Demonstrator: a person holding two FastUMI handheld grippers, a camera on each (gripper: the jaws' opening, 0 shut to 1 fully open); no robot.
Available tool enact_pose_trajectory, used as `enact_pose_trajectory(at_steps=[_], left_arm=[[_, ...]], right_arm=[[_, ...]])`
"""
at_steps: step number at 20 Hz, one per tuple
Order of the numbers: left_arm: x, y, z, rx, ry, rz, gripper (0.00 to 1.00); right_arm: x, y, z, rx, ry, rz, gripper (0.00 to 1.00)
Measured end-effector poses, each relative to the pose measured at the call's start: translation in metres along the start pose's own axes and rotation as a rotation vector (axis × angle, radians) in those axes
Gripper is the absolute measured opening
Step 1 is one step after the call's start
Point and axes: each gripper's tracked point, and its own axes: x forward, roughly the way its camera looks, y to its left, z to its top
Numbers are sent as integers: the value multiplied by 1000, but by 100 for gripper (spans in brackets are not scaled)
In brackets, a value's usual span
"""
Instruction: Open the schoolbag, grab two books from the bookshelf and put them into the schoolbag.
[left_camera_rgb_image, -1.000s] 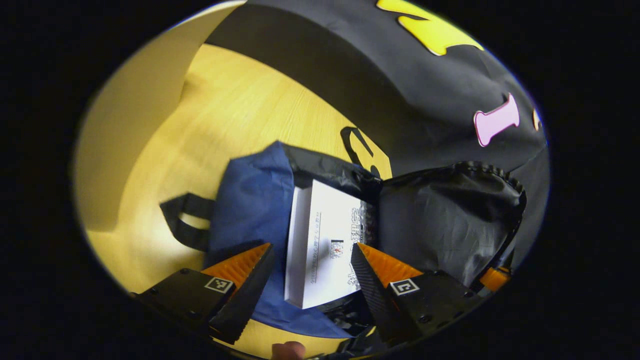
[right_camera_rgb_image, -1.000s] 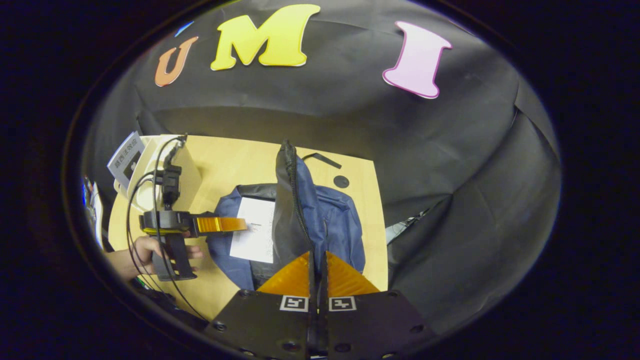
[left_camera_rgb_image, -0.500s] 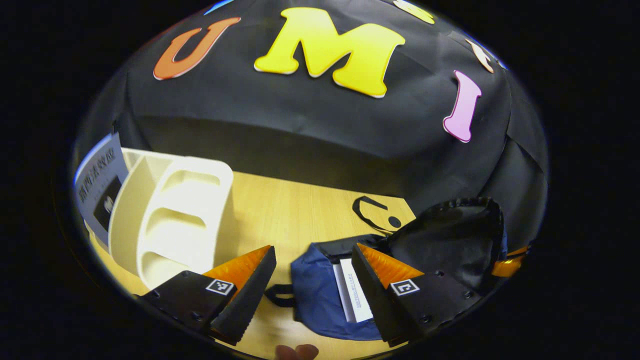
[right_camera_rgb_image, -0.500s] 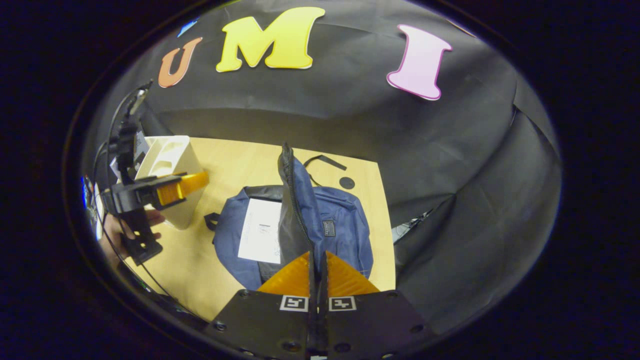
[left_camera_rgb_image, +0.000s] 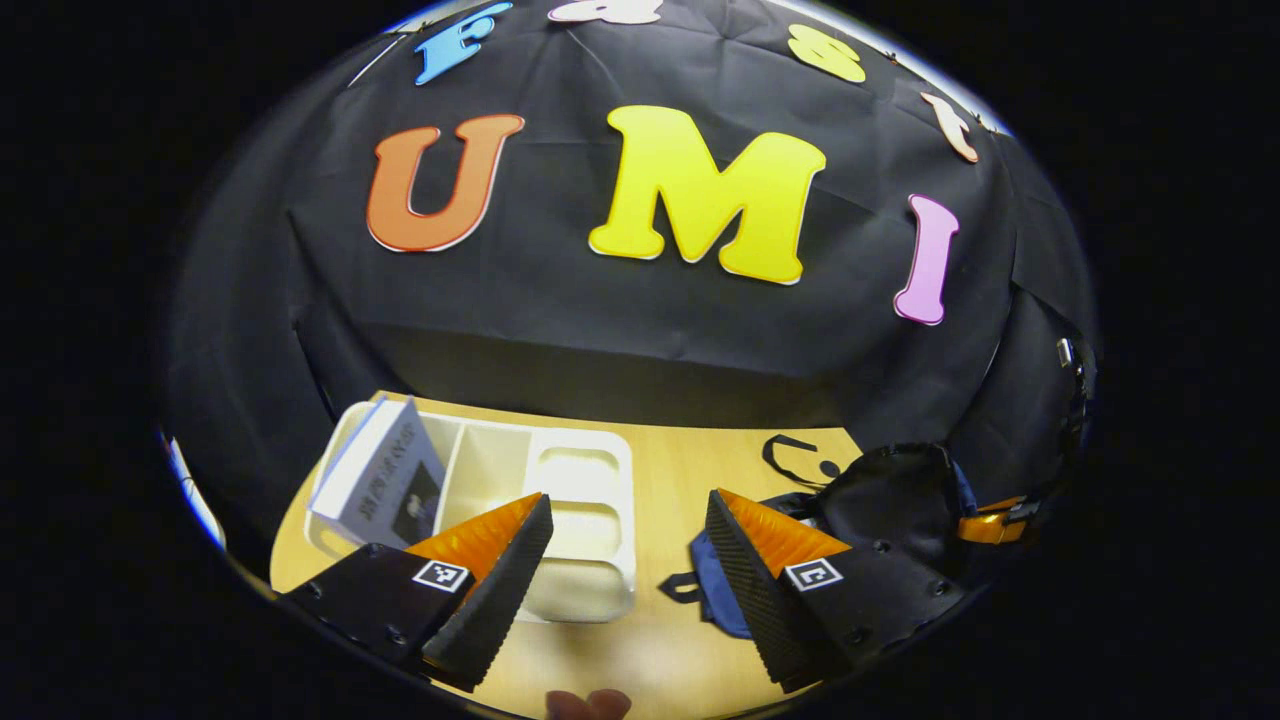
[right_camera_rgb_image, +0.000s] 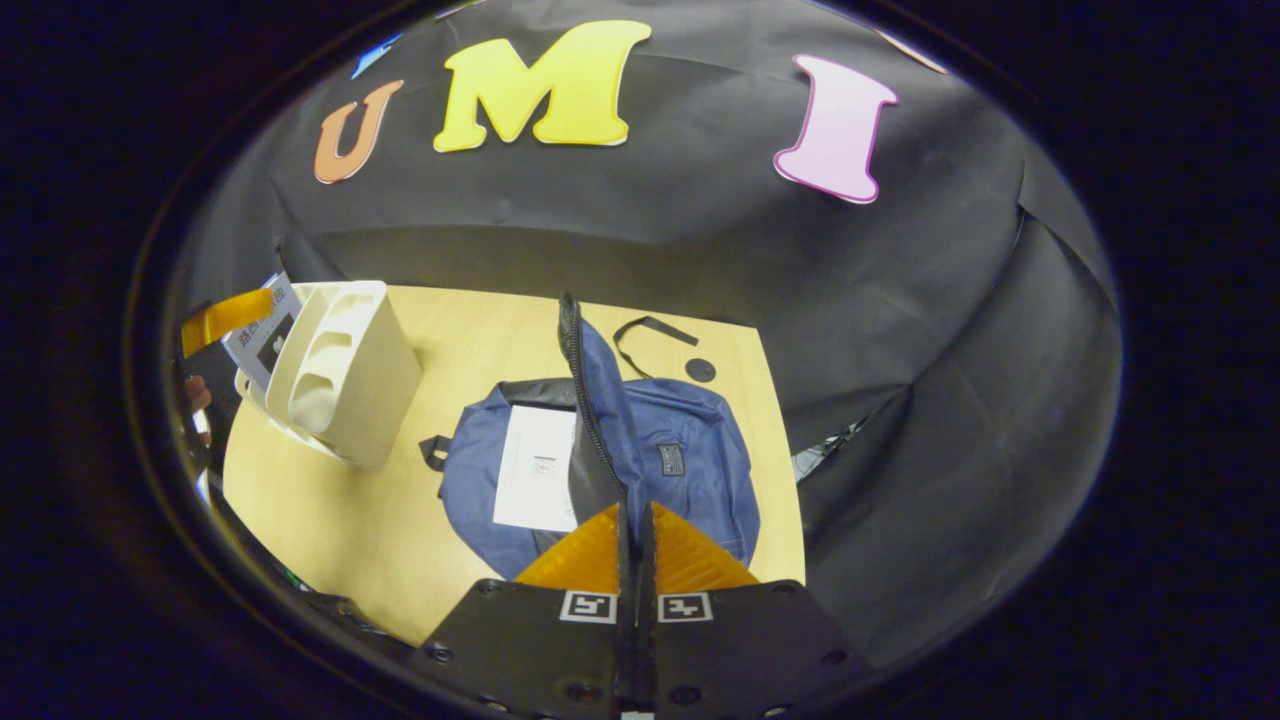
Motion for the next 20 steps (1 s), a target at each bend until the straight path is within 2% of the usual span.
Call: enact_pose_trajectory(at_steps=[4, 8, 14, 20], left_arm=[[-26, 47, 16, -26, 54, 48, 98], [-26, 98, 26, -21, 97, 99, 98], [-20, 142, 38, -61, 250, 77, 98], [-2, 174, 31, 25, 430, 98, 98]], right_arm=[[-1, 5, -2, -4, 1, -8, 0], [-2, 9, -5, 0, 6, -13, 0], [-2, 10, -8, 0, 11, -16, 0], [0, 7, -10, 8, 23, -24, 0]])
